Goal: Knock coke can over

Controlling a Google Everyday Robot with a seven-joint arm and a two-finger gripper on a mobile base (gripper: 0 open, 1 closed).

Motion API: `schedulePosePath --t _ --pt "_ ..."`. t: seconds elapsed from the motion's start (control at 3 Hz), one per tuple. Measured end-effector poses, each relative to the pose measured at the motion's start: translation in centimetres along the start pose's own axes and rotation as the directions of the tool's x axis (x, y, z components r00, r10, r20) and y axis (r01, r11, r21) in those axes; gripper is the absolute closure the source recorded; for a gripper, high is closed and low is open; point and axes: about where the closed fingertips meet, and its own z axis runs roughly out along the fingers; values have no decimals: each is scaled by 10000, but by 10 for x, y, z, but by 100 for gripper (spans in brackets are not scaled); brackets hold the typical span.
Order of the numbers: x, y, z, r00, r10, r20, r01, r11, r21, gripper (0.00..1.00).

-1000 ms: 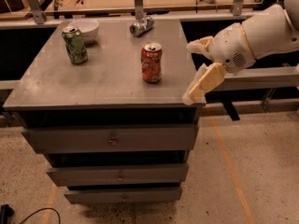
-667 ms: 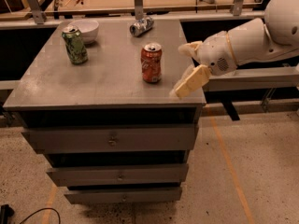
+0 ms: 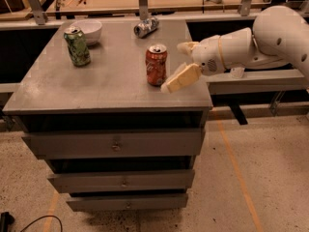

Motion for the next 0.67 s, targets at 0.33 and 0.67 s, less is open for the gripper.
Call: schedulePosePath --t 0.33,0.67 --pt "-1 -23 13 9988 52 477 -65 9996 277 0" --pt "2 -36 32 9967 293 762 -308 9994 184 0"
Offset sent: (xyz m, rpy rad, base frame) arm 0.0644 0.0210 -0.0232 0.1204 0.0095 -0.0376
